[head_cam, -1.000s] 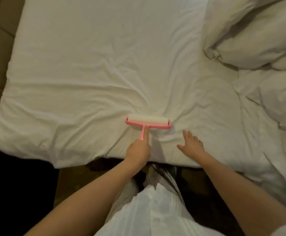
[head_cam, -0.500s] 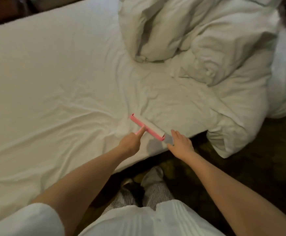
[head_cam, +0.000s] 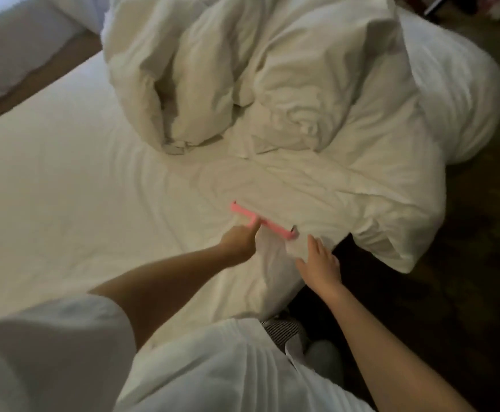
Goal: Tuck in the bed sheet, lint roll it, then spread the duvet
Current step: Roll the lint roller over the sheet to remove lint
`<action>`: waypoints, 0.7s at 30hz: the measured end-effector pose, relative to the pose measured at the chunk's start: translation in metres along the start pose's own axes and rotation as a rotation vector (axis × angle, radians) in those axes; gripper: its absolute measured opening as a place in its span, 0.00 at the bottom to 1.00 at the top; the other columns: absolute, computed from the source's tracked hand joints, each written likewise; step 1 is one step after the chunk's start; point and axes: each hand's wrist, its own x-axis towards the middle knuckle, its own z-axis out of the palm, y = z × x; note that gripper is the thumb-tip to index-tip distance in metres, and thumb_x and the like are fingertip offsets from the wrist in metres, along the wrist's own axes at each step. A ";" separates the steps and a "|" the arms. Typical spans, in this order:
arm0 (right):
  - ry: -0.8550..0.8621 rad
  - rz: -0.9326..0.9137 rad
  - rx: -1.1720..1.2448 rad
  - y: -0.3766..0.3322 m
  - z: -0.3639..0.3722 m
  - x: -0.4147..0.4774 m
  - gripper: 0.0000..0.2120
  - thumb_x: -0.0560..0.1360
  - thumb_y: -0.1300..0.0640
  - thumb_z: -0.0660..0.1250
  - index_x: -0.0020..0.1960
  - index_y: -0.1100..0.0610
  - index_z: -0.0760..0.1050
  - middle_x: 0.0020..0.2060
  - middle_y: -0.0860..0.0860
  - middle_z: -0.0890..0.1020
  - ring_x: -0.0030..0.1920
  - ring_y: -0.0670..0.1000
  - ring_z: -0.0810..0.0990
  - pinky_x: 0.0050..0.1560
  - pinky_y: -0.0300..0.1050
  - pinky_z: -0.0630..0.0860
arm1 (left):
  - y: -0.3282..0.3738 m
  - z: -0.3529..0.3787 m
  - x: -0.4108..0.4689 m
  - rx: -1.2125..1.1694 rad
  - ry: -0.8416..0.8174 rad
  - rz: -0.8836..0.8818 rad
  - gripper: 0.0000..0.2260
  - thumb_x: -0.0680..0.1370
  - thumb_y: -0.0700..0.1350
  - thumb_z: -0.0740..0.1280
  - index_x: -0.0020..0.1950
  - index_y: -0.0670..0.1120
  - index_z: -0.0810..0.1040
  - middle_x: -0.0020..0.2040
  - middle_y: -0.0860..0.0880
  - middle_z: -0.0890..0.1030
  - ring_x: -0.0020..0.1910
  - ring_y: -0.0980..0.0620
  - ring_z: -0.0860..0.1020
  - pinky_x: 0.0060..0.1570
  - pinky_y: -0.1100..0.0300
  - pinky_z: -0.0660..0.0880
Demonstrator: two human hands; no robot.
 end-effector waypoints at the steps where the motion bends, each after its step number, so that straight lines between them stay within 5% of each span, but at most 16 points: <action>1: 0.012 0.011 0.025 -0.002 0.009 0.008 0.32 0.80 0.49 0.55 0.77 0.57 0.44 0.77 0.55 0.51 0.75 0.56 0.53 0.72 0.50 0.53 | 0.003 -0.006 0.017 -0.012 0.029 0.028 0.29 0.77 0.36 0.54 0.77 0.51 0.52 0.52 0.35 0.76 0.52 0.38 0.76 0.43 0.53 0.69; 5: 0.057 0.070 0.116 -0.014 0.052 0.031 0.32 0.80 0.48 0.55 0.77 0.56 0.43 0.77 0.54 0.49 0.76 0.54 0.50 0.73 0.49 0.50 | -0.008 0.001 0.040 0.006 0.045 0.151 0.32 0.77 0.36 0.55 0.78 0.52 0.47 0.49 0.34 0.76 0.49 0.37 0.76 0.41 0.56 0.66; 9: 0.116 0.143 0.131 -0.035 0.103 0.026 0.36 0.77 0.39 0.50 0.77 0.55 0.42 0.77 0.54 0.45 0.76 0.55 0.45 0.73 0.50 0.44 | -0.084 0.042 -0.037 0.099 -0.067 0.188 0.34 0.77 0.36 0.53 0.76 0.55 0.38 0.50 0.38 0.77 0.48 0.40 0.77 0.41 0.54 0.67; 14: 0.079 0.351 0.277 -0.065 0.157 0.005 0.40 0.78 0.39 0.55 0.76 0.54 0.34 0.76 0.54 0.37 0.76 0.57 0.39 0.73 0.54 0.43 | -0.075 0.035 -0.006 0.138 0.018 0.367 0.35 0.76 0.34 0.54 0.77 0.51 0.42 0.48 0.36 0.78 0.44 0.39 0.77 0.36 0.55 0.63; 18: 0.444 0.551 0.621 -0.081 0.186 0.022 0.41 0.76 0.41 0.61 0.77 0.56 0.42 0.76 0.56 0.45 0.76 0.57 0.47 0.73 0.52 0.50 | -0.035 0.015 0.069 0.102 0.142 0.491 0.33 0.77 0.34 0.54 0.78 0.49 0.44 0.35 0.42 0.74 0.39 0.41 0.74 0.37 0.56 0.62; 21: 0.814 0.728 0.853 -0.094 0.193 0.039 0.36 0.74 0.47 0.67 0.74 0.63 0.57 0.72 0.62 0.60 0.71 0.61 0.60 0.67 0.52 0.59 | -0.043 0.022 0.075 -0.006 0.140 0.577 0.32 0.77 0.35 0.55 0.78 0.48 0.45 0.35 0.41 0.73 0.40 0.39 0.76 0.36 0.57 0.63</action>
